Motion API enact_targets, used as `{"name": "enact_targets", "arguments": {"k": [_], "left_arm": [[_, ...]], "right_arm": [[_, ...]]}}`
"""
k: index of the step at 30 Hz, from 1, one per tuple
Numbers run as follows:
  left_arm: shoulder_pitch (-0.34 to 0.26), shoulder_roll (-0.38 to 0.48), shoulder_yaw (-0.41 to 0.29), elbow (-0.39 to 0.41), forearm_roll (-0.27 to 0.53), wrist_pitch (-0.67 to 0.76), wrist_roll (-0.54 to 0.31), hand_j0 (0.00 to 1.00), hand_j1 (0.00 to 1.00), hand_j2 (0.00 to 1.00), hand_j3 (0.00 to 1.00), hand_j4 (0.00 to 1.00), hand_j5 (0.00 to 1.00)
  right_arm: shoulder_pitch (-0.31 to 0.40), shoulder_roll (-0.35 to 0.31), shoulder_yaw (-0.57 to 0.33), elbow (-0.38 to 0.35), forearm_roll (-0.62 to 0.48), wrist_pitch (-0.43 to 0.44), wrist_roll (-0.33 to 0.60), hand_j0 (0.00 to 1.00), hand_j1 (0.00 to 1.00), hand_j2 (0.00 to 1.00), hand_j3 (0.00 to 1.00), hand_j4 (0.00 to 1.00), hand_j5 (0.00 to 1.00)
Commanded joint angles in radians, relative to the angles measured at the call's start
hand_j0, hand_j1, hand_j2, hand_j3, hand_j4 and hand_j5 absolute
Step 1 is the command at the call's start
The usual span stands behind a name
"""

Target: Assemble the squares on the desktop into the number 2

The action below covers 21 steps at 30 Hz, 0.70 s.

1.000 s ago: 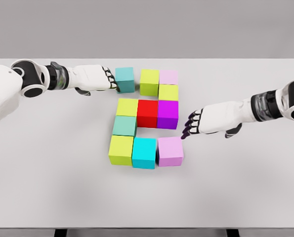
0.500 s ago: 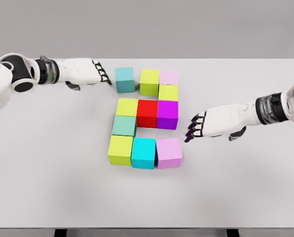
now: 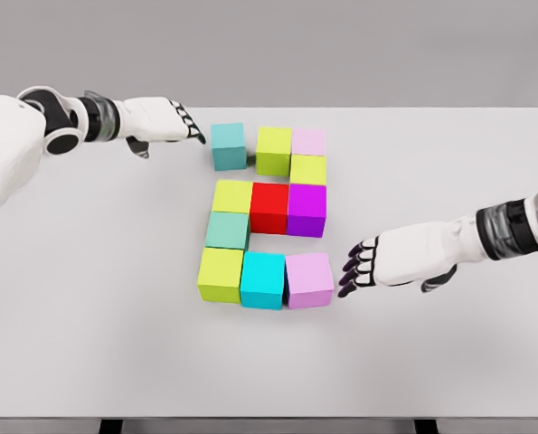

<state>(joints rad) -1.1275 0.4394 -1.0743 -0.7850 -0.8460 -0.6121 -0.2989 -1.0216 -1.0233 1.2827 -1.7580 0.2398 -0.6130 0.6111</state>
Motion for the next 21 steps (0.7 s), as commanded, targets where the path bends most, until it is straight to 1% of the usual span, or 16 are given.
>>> {"name": "enact_targets", "arguments": {"k": [1, 7, 12, 19, 21], "left_arm": [[0.0, -0.008, 0.004, 0.021, 0.002, 0.001, 0.0, 0.93, 0.93, 0.93, 0.93, 0.93, 0.93], [-0.002, -0.022, 0.004, 0.024, 0.002, 0.001, 0.0, 0.93, 0.93, 0.93, 0.93, 0.93, 0.93], [-0.008, -0.042, 0.004, 0.043, 0.002, 0.001, 0.0, 0.93, 0.93, 0.93, 0.93, 0.93, 0.93], [-0.009, -0.044, 0.004, 0.047, 0.002, 0.001, 0.0, 0.94, 0.94, 0.94, 0.94, 0.94, 0.94], [-0.009, -0.044, 0.004, 0.062, 0.002, 0.001, 0.0, 0.94, 0.94, 0.94, 0.94, 0.94, 0.94]], "right_arm": [[0.0, -0.011, 0.0, -0.001, -0.031, 0.002, 0.0, 1.0, 1.0, 1.0, 1.0, 1.0, 1.0], [0.0, -0.009, 0.001, -0.003, -0.031, 0.002, 0.0, 1.0, 1.0, 1.0, 1.0, 1.0, 1.0], [0.0, -0.006, 0.003, -0.008, -0.03, 0.002, 0.0, 1.0, 1.0, 1.0, 1.0, 1.0, 1.0], [0.0, 0.002, 0.007, -0.008, -0.03, 0.002, 0.0, 1.0, 1.0, 1.0, 1.0, 1.0, 1.0], [0.0, 0.003, 0.007, -0.008, -0.03, 0.002, 0.0, 1.0, 1.0, 1.0, 1.0, 1.0, 1.0]]}}
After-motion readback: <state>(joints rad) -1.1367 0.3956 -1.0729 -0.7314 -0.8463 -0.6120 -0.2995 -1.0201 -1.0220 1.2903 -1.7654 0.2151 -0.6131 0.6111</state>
